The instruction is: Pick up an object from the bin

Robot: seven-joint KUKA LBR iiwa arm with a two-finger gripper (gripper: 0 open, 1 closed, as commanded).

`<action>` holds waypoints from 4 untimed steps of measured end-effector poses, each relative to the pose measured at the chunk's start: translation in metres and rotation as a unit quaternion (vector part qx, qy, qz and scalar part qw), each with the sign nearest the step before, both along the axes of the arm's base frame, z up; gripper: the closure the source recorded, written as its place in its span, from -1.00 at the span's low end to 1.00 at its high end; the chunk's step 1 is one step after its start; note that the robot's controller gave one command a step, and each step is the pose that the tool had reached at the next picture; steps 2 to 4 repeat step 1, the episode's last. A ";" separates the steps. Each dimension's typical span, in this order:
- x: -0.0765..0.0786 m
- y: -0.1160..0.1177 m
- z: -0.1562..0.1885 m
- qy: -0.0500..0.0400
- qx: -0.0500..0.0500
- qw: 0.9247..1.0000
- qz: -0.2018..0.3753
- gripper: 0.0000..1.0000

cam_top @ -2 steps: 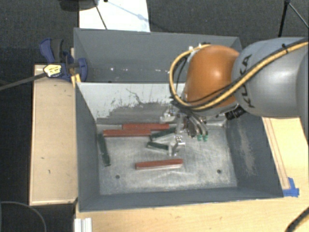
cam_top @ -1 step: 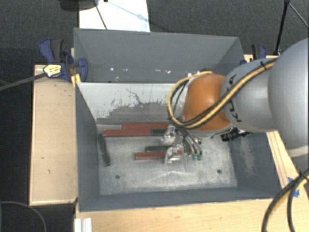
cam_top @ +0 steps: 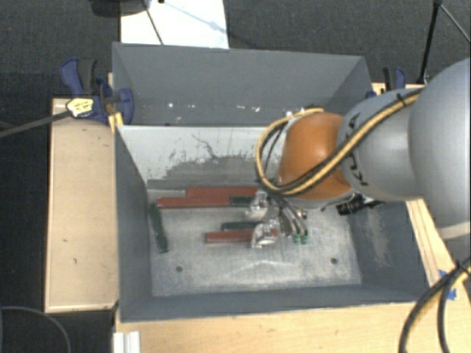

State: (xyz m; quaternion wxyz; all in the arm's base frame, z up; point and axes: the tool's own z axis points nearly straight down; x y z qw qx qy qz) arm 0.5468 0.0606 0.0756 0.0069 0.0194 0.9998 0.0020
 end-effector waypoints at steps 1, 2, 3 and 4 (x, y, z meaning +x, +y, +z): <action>0.002 0.002 0.170 0.002 -0.001 1.000 -0.002 1.00; 0.002 0.002 0.170 0.002 -0.001 1.000 -0.002 1.00; 0.002 0.002 0.170 0.002 -0.001 1.000 -0.002 1.00; 0.002 0.002 0.170 0.002 -0.001 1.000 -0.002 1.00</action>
Offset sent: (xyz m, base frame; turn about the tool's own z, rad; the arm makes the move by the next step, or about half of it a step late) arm 0.0000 0.0000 0.0000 0.0000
